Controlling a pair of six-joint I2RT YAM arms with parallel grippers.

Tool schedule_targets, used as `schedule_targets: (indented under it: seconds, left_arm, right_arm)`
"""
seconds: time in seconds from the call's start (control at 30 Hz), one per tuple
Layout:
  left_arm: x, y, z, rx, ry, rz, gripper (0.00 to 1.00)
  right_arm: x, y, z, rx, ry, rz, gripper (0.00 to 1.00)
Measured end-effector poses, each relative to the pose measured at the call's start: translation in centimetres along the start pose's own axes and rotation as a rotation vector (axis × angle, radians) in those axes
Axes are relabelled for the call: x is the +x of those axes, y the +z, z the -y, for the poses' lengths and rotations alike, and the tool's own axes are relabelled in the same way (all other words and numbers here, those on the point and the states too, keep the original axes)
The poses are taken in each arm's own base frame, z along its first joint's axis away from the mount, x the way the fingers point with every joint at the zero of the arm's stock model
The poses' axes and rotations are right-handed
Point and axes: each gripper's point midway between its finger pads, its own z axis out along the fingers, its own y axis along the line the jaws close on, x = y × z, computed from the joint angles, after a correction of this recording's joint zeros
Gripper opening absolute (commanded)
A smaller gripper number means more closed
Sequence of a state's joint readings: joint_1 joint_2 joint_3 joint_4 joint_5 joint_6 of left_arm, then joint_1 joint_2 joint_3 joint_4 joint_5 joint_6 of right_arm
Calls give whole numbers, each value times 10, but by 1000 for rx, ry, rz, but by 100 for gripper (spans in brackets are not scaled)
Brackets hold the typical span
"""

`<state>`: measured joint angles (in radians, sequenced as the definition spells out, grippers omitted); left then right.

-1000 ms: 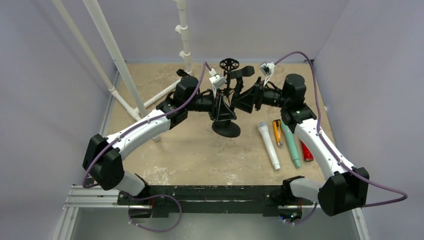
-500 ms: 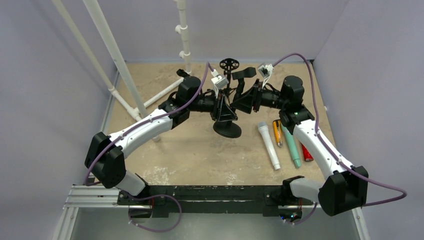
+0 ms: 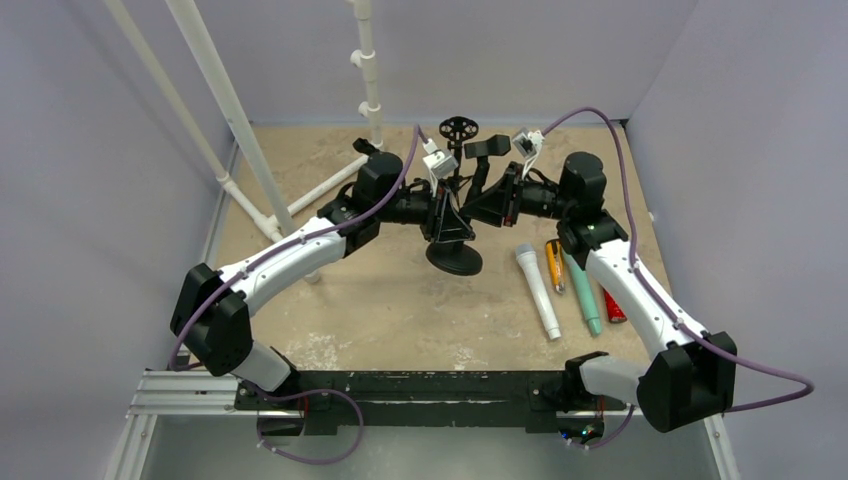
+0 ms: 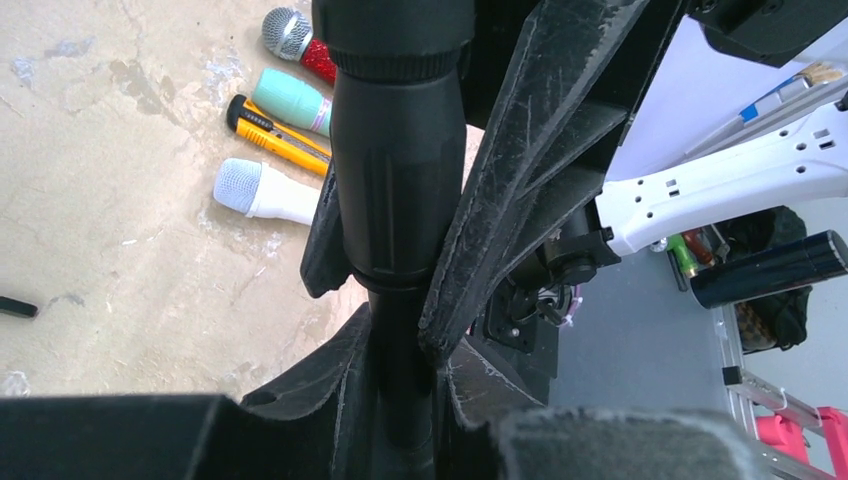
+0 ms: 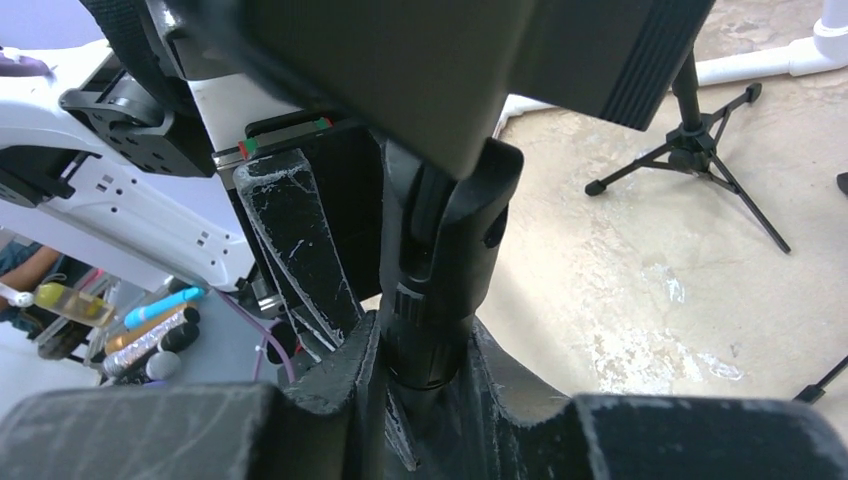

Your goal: Remove the microphone from the stand

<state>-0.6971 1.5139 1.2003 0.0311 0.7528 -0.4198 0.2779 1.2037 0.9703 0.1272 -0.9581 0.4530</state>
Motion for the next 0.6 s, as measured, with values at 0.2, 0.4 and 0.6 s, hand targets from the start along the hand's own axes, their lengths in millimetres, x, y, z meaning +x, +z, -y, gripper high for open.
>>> schedule_targets:
  seconds: [0.2, 0.4, 0.6]
  left_arm:
    - [2, 0, -2, -1, 31, -8, 80]
    - [-4, -3, 0, -9, 63, 0, 100]
    - [-12, -12, 7, -24, 110, 21, 100]
  right_arm:
    - [1, -4, 7, 45, -24, -18, 0]
    - [-10, -17, 32, 182, -79, -14, 0]
    - [-34, -33, 63, 357, -220, 23, 0]
